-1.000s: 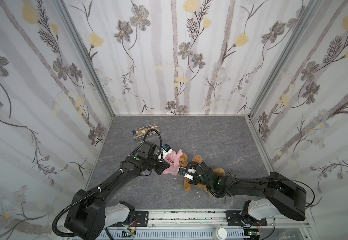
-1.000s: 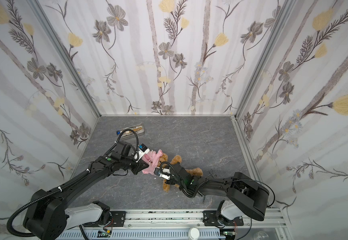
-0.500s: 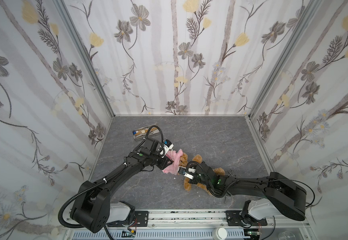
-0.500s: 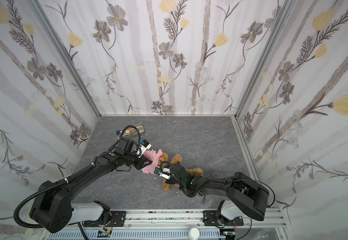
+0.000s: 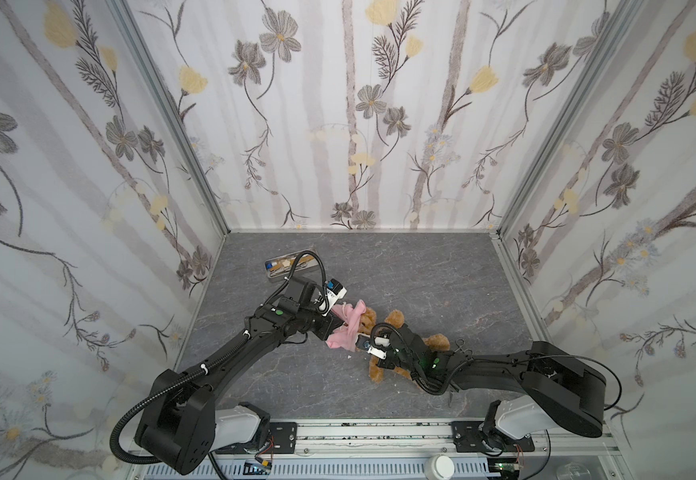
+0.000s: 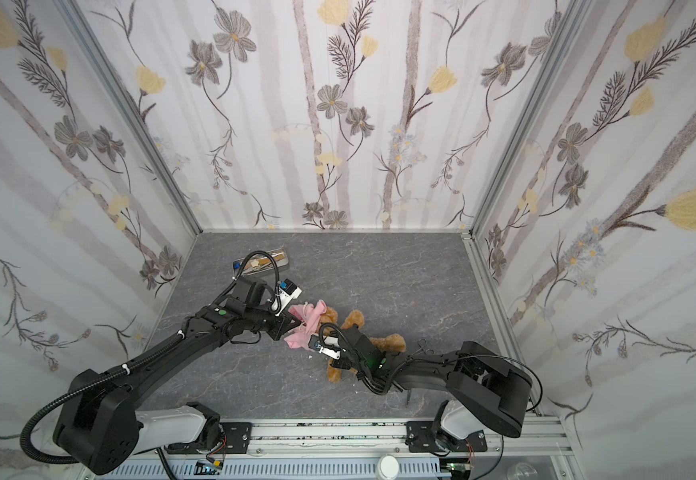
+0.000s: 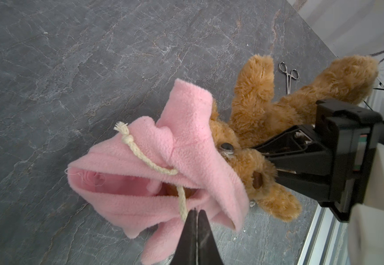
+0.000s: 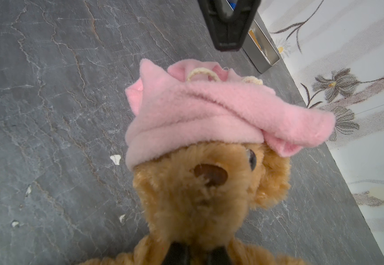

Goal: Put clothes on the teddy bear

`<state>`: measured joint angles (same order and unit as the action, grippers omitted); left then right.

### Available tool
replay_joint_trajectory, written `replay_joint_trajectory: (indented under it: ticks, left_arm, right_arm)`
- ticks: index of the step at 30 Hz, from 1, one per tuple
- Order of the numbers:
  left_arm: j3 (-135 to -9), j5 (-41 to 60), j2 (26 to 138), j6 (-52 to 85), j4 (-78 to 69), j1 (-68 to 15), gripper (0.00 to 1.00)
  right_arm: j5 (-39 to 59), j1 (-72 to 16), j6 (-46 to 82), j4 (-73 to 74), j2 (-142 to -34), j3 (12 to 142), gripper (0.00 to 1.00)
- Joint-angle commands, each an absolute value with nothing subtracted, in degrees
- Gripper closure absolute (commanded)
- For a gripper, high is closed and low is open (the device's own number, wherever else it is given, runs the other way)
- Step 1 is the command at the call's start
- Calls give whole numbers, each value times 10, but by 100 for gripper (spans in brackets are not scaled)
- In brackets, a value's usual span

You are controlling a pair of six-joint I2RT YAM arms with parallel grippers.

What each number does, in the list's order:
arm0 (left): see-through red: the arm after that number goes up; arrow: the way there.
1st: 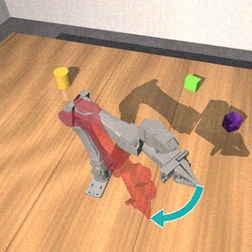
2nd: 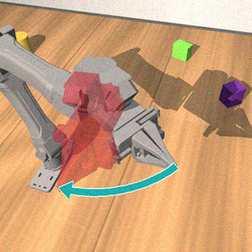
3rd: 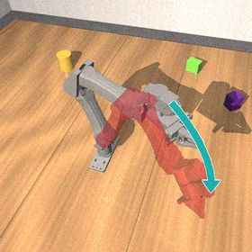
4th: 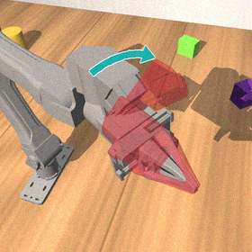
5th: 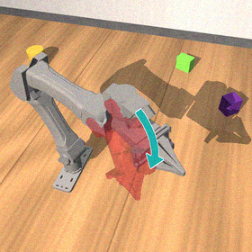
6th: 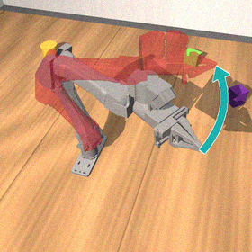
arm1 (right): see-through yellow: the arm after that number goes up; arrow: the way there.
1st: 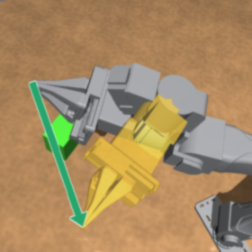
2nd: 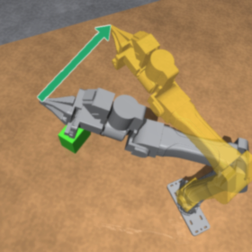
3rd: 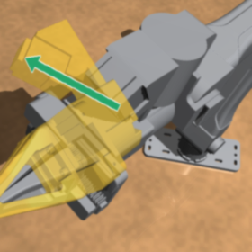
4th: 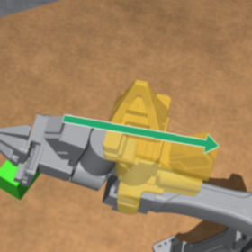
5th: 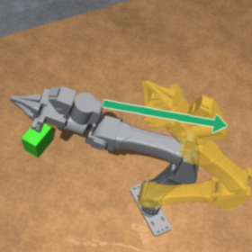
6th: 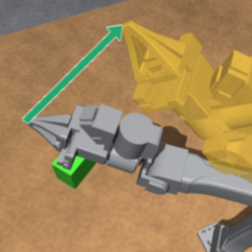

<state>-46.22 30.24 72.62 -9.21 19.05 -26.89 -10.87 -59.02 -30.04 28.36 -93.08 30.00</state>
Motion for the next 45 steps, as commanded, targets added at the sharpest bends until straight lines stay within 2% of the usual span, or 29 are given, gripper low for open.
replay_joint_trajectory:
  ticks: [1,4,12,16,23,25,45]
  left_arm:
    - [-454,291,723,-92,179,-269,84]
    - [-454,280,730,-85,178,-269,68]
    - [-473,285,773,-71,168,-276,65]
    - [-482,283,794,-66,164,-282,70]
    - [-484,266,793,-63,163,-285,90]
    - [-479,261,783,-66,163,-285,93]
    - [-413,273,685,-83,157,-285,92]
  right_arm:
    - [-112,-589,-297,306,-933,305,100]
    - [-112,-589,-297,305,-933,306,100]
    - [-112,-589,-296,302,-931,307,100]
    - [-113,-589,-295,301,-931,306,100]
    - [-114,-589,-294,302,-931,305,100]
    - [-114,-589,-294,301,-932,305,100]
    - [-117,-587,-291,301,-933,308,100]
